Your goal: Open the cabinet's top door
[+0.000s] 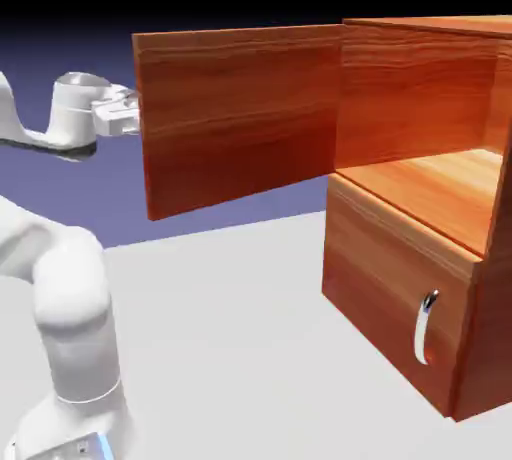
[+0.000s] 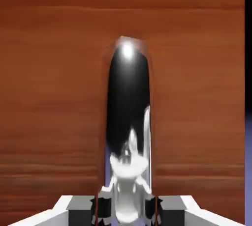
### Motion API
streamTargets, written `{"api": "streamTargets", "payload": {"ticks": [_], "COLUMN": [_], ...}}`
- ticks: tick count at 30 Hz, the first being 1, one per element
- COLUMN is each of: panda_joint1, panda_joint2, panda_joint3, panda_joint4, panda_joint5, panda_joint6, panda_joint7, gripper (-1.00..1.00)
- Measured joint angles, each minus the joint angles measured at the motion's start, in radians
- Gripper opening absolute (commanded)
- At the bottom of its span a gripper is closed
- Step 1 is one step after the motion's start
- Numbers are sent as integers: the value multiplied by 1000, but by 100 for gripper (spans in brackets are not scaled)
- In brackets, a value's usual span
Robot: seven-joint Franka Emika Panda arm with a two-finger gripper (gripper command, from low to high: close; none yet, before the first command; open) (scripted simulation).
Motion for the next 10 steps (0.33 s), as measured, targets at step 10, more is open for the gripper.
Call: {"api": "streamTargets", "payload": {"ticks": [10], "panda_joint1": [-362], "panda_joint2": [-33], "panda_joint3": [264], "panda_joint4": [300], "panda_joint5": [92], "panda_joint6": [-175], "panda_joint7": [-44], "gripper": [-100]}}
